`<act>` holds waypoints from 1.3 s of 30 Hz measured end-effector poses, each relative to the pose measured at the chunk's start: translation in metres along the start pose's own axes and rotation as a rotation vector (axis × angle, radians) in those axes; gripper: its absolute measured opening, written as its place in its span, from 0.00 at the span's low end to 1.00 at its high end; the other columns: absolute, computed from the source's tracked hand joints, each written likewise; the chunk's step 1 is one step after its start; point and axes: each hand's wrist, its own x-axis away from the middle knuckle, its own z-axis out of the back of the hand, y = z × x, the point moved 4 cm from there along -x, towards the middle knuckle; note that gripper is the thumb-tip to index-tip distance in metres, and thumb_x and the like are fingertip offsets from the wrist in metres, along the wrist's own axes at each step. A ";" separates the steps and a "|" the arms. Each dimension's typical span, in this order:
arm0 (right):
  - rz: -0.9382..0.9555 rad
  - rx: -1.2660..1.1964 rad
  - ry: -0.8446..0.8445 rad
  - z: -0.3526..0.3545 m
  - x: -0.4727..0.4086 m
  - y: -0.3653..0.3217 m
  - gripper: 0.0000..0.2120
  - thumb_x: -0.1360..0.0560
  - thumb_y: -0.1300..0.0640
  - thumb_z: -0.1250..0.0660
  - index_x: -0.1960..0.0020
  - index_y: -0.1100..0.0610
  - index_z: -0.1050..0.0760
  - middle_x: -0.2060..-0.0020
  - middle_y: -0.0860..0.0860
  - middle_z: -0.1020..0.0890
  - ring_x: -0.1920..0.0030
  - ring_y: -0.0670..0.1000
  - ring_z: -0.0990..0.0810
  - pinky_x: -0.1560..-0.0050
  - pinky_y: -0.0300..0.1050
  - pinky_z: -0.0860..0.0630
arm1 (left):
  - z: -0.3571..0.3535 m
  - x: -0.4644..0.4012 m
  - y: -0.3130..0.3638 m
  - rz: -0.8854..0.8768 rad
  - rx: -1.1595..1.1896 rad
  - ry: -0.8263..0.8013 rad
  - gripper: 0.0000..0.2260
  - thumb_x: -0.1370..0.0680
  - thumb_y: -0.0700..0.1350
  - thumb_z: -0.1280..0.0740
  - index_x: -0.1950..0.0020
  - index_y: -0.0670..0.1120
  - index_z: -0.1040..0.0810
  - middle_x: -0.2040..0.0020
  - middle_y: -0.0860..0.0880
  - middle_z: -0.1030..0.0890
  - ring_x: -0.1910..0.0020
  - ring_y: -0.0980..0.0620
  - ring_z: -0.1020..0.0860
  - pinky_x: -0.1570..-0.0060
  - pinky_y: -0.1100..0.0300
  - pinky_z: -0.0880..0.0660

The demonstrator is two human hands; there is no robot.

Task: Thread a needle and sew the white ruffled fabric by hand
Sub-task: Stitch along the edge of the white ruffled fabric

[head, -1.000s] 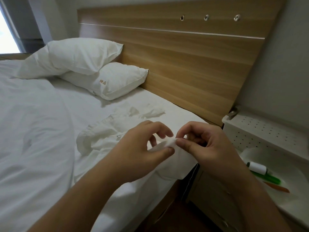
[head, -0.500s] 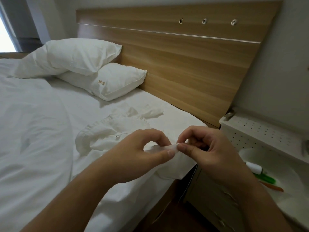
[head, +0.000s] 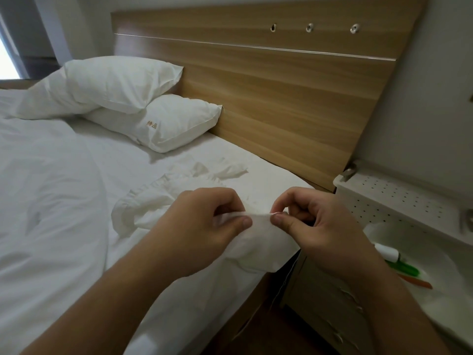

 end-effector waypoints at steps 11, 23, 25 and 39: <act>0.053 0.031 0.082 0.002 0.002 -0.005 0.06 0.25 0.57 0.23 0.50 0.50 0.18 0.73 0.45 0.28 0.72 0.45 0.29 0.70 0.35 0.30 | 0.010 0.004 0.013 -0.052 -0.063 0.144 0.03 0.24 0.50 0.22 0.56 0.56 0.15 0.62 0.63 0.18 0.54 0.60 0.19 0.55 0.74 0.27; 0.095 -0.005 0.210 -0.008 0.003 -0.003 0.04 0.26 0.56 0.22 0.52 0.49 0.13 0.74 0.49 0.24 0.72 0.51 0.28 0.71 0.34 0.30 | 0.013 0.004 0.014 0.003 -0.053 0.155 0.09 0.28 0.47 0.18 0.60 0.57 0.17 0.56 0.67 0.19 0.57 0.62 0.22 0.58 0.74 0.27; 0.088 -0.018 0.233 -0.007 0.004 -0.002 0.05 0.27 0.57 0.22 0.53 0.48 0.13 0.74 0.51 0.23 0.72 0.52 0.28 0.71 0.35 0.29 | 0.012 0.004 0.011 0.018 -0.029 0.142 0.08 0.27 0.48 0.19 0.60 0.57 0.17 0.59 0.66 0.19 0.59 0.61 0.21 0.60 0.73 0.27; 0.057 0.035 0.216 -0.009 0.002 -0.003 0.03 0.27 0.53 0.22 0.53 0.49 0.13 0.76 0.43 0.27 0.74 0.46 0.30 0.72 0.31 0.35 | 0.010 0.003 0.004 -0.007 0.025 0.059 0.03 0.23 0.55 0.27 0.55 0.59 0.14 0.59 0.63 0.15 0.55 0.56 0.17 0.56 0.59 0.20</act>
